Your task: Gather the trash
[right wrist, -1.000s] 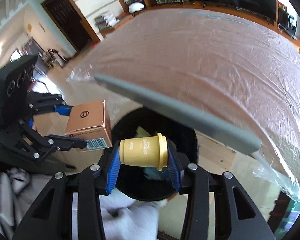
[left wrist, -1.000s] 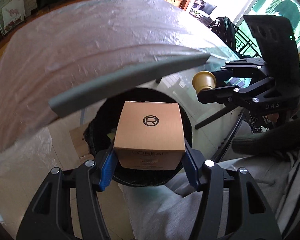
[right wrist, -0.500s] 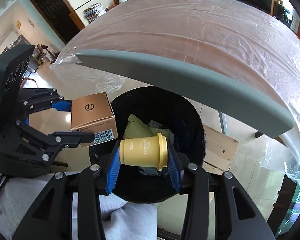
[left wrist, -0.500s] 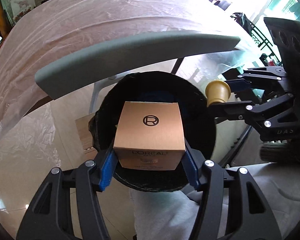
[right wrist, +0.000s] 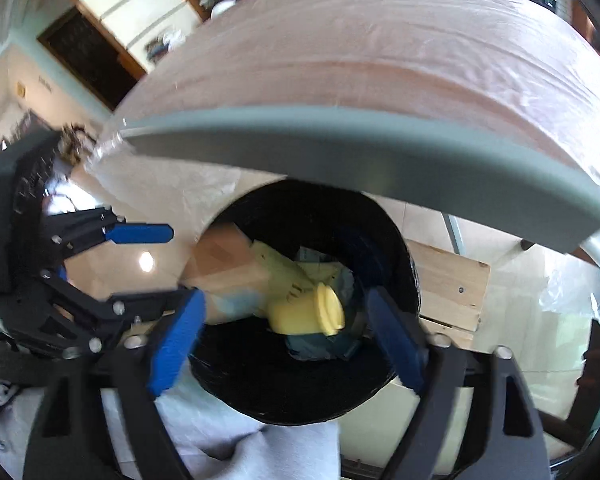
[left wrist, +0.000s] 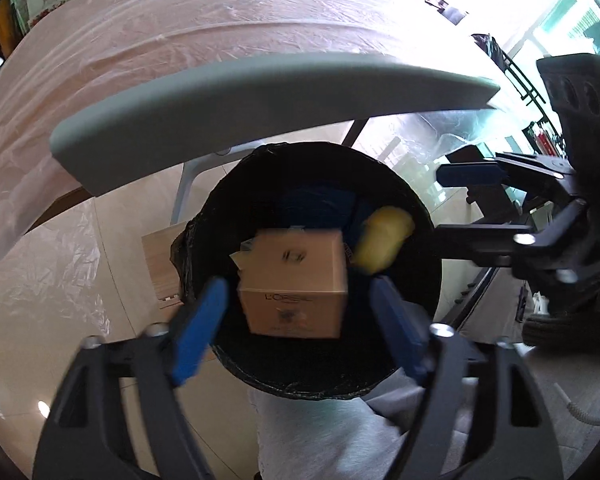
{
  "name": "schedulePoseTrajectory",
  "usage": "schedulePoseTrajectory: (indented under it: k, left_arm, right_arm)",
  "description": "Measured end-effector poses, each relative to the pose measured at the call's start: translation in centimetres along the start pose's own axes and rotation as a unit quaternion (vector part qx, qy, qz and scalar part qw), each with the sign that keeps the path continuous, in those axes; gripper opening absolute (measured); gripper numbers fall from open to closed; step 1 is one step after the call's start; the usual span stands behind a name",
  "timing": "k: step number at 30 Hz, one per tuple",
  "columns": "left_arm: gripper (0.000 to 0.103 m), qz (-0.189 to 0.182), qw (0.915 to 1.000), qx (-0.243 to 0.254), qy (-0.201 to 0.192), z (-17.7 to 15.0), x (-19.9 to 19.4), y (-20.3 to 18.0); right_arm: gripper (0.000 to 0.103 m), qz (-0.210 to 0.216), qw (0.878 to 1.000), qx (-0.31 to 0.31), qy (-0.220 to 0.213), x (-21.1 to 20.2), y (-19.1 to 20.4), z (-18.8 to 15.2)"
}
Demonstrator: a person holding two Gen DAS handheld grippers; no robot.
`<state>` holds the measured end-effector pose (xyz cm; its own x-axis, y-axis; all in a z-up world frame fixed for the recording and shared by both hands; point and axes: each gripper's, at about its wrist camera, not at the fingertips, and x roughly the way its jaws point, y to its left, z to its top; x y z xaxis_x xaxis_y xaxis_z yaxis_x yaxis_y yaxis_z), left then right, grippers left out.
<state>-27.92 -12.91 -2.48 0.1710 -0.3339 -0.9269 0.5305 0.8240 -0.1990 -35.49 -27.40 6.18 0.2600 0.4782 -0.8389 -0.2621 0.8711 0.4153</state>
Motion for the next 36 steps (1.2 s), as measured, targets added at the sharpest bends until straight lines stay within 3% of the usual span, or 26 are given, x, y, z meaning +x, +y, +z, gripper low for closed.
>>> schedulePoseTrajectory:
  k: [7, 9, 11, 14, 16, 19, 22, 27, 32, 36]
  left_arm:
    - [0.082, -0.04, 0.9992, 0.001, 0.002, 1.0, -3.1, -0.1]
    - [0.085, -0.064, 0.9976, 0.009, -0.022, 2.0, -5.8, -0.1]
    - [0.098, -0.074, 0.9947, 0.013, -0.07, 3.6, -9.0, 0.3]
    - [0.101, -0.039, 0.9868, -0.004, -0.157, 6.8, -12.7, 2.2]
    - [0.101, 0.012, 0.9754, -0.023, -0.219, 9.2, -13.9, 4.4]
    - [0.101, 0.09, 0.9615, -0.054, -0.254, 12.5, -13.3, 8.0]
    - [0.101, 0.117, 0.9592, -0.097, -0.238, 16.3, -10.8, 12.8]
    - [0.101, 0.143, 0.9568, -0.154, -0.201, 20.9, -6.8, 19.5]
    - [0.101, 0.155, 0.9548, -0.178, -0.181, 23.3, -4.3, 23.7]
    - [0.101, 0.165, 0.9565, -0.17, -0.17, 25.1, -3.1, 24.7]
  right_arm:
    - [0.086, 0.019, 1.0, 0.008, -0.023, -4.1, 0.2, 1.3]
    - [0.091, 0.024, 0.999, 0.007, -0.047, -6.1, 0.4, 2.3]
    - [0.098, 0.016, 0.996, 0.006, -0.084, -8.5, 0.1, 4.0]
    - [0.099, -0.032, 0.99, 0.012, -0.135, -11.1, -1.5, 7.3]
    - [0.099, -0.08, 0.985, 0.018, -0.154, -11.7, -3.6, 9.8]
    - [0.099, -0.173, 0.971, 0.02, -0.162, -11.1, -8.2, 14.6]
    - [0.099, -0.217, 0.962, 0.049, -0.158, -9.6, -13.4, 18.4]
    - [0.099, -0.227, 0.954, 0.113, -0.159, -7.4, -20.0, 22.5]
    - [0.099, -0.243, 0.95, 0.125, -0.153, -5.9, -23.4, 24.7]
    - [0.099, -0.244, 0.951, 0.125, -0.142, -5.1, -25.0, 25.4]
